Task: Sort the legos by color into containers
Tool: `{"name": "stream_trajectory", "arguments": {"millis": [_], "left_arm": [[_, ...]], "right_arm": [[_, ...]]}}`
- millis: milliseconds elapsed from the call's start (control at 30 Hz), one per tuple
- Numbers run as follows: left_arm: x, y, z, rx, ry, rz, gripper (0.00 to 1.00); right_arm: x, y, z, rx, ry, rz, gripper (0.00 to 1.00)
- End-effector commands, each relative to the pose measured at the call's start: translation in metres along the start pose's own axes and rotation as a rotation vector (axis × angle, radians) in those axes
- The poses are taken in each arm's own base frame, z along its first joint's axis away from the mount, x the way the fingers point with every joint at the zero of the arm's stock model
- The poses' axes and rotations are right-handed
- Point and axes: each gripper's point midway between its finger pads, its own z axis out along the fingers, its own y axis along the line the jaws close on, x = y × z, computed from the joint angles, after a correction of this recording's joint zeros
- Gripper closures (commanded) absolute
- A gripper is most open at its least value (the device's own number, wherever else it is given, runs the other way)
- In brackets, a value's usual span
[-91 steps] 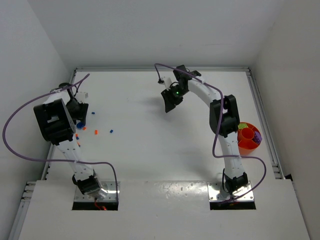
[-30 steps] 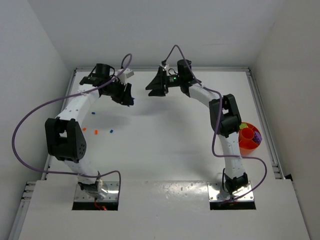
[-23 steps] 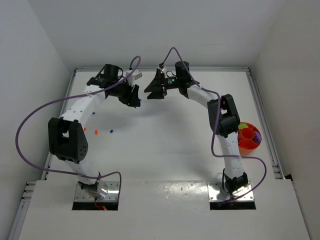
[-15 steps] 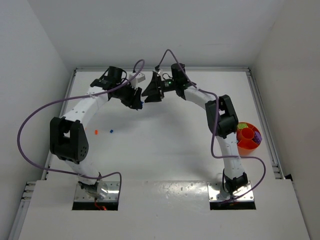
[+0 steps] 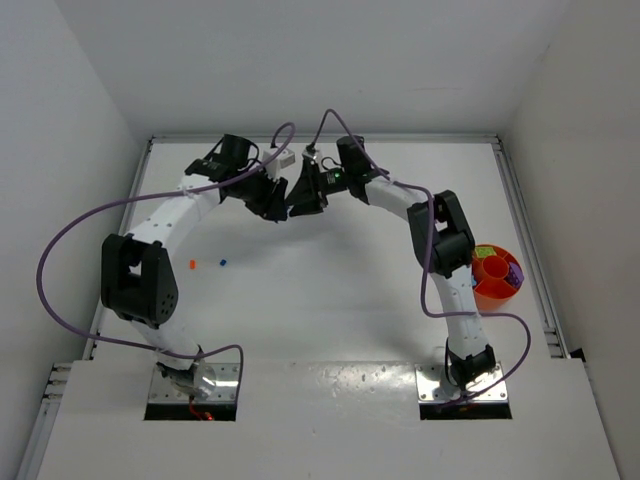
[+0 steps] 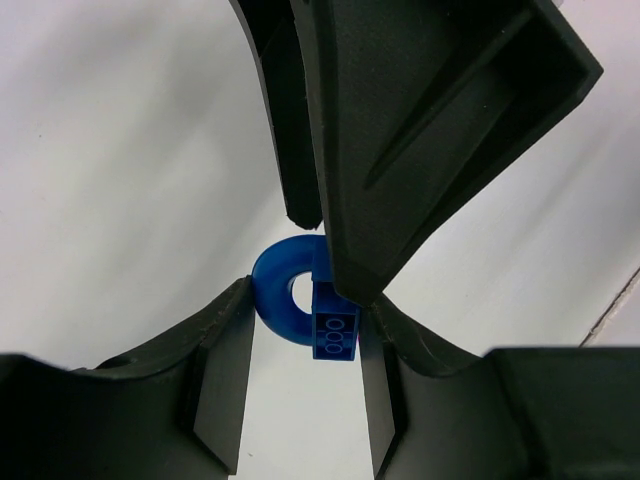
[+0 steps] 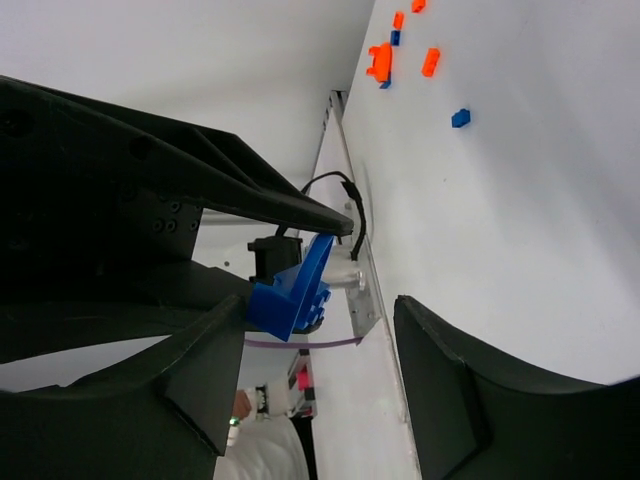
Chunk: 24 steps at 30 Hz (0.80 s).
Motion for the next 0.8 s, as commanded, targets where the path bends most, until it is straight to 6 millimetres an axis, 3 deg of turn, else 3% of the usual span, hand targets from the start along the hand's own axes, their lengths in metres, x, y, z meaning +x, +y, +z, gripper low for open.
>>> {"name": "stream_trajectory", "arguments": {"millis": [0,133,367,567,633,767], "left_arm": [[-0.02,-0.012,-0.014,-0.005,-0.074,0.067,0.68],[-0.017,-0.015,-0.011,0.004,-0.064,0.068,0.69],[-0.019,-0.018,-0.009,0.008,-0.07,0.088,0.69],[-0.017,-0.02,-0.005,0.017,-0.06,0.099,0.69],[-0.017,-0.018,-0.005,0.008,-0.058,0.098,0.66],[-0.016,-0.014,-0.002,-0.013,-0.053,0.079,0.46]], "right_arm": [[0.005,0.022,0.005,-0.024,0.017,-0.085,0.39],[0.005,0.027,0.009,-0.032,0.021,-0.096,0.42],[0.008,0.032,0.018,-0.056,0.047,-0.124,0.55],[0.009,0.037,0.021,-0.069,0.059,-0.144,0.83],[0.009,0.037,0.021,-0.069,0.059,-0.144,0.93],[0.012,0.038,0.02,-0.07,0.059,-0.146,1.0]]}}
